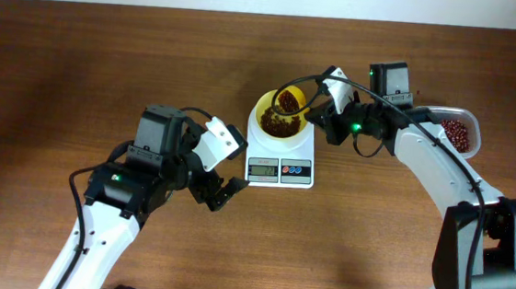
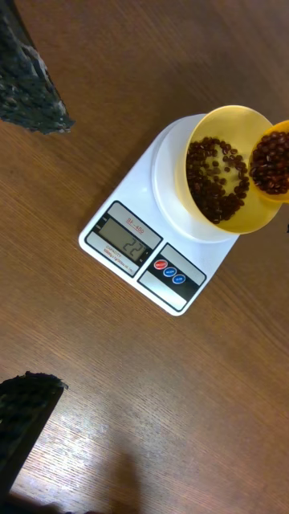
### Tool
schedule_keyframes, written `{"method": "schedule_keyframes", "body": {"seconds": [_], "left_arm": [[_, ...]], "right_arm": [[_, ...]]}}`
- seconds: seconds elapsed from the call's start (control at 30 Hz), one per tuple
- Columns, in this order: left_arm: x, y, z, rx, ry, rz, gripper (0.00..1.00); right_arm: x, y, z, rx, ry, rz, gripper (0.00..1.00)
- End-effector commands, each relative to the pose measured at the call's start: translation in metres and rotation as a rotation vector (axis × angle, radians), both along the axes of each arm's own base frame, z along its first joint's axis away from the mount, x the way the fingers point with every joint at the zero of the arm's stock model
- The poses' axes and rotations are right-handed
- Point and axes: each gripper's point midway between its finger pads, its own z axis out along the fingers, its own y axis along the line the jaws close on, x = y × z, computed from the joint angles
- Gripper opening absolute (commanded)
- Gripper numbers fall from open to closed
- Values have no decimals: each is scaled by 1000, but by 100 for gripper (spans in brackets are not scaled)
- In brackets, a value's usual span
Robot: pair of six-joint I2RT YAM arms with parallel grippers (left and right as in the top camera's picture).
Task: Scoop item into bowl and weigh 50g on scale
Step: 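Carry the filled scoop over the yellow bowl and pour beans in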
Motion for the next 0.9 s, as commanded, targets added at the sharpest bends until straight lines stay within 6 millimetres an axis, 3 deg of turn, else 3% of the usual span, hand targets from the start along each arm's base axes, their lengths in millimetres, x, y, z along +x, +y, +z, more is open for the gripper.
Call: {"method": "schedule_keyframes", "body": {"seconds": [0.0, 0.87], "left_arm": [[-2, -1, -3, -15, 19, -1, 99], [-2, -1, -3, -15, 18, -1, 99]], "right_arm": [[-1, 5, -5, -16, -30, 38, 4], [-7, 3, -10, -32, -17, 59, 4]]}}
